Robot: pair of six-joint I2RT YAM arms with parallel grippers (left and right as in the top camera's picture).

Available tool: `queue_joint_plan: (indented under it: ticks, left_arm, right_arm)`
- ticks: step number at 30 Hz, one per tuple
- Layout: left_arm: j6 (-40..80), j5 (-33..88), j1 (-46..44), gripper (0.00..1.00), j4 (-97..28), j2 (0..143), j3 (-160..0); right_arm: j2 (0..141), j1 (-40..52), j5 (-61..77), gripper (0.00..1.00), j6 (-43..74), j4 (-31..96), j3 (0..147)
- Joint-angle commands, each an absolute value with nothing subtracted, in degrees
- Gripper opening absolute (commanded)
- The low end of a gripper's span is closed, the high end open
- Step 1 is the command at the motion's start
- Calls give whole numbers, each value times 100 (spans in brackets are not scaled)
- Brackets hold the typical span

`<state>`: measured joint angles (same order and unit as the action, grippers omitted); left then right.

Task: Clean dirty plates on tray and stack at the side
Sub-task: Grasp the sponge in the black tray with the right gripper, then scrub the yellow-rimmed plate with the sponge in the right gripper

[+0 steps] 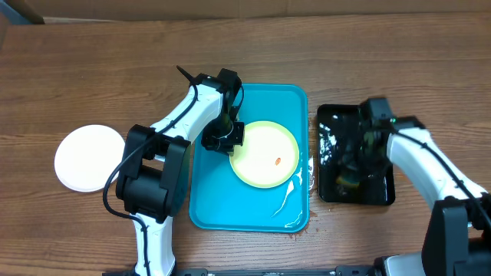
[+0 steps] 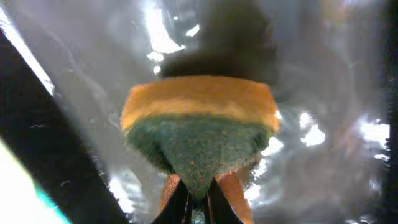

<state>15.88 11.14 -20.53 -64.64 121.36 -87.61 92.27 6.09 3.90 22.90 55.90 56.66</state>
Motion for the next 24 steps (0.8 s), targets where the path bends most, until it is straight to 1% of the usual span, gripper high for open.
queue_joint_plan:
  ticks: [1,4,7,10,12,15,19,24]
  left_arm:
    - [1551,1208,-2067,4,-6377,11979,-8709]
    - [1549,1203,-2067,4,-6359,11979,-8709]
    - [1549,1203,-2067,4,-6335,11979,-8709]
    - [1599,1205,-2067,4,-6296,11979,-8709]
    - [1699,1205,-2067,4,-6272,11979,-8709]
    - [1721,1208,-2067,4,-6226,11979,-8709]
    - [1719,1205,-2067,4,-6217,11979,-8709]
    - [1717,1203,-2067,4,-6233,11979,-8709]
  right_arm:
    - [9161,626,263,4,2202,6034,6549]
    - [9159,644,429,4,2038,6346,6958]
    - [9159,718,1367,4,1520,6392,7225]
    - [9161,897,2314,4,1498,6204,7262]
    - [9164,1188,2569,4,1678,5981,7258]
    - [9181,1734,2342,4,2086,5634,7214]
    - [9371,2637,1496,4,2980,4965,7065]
    - [10033,3583,773,4,3922,4071,6866]
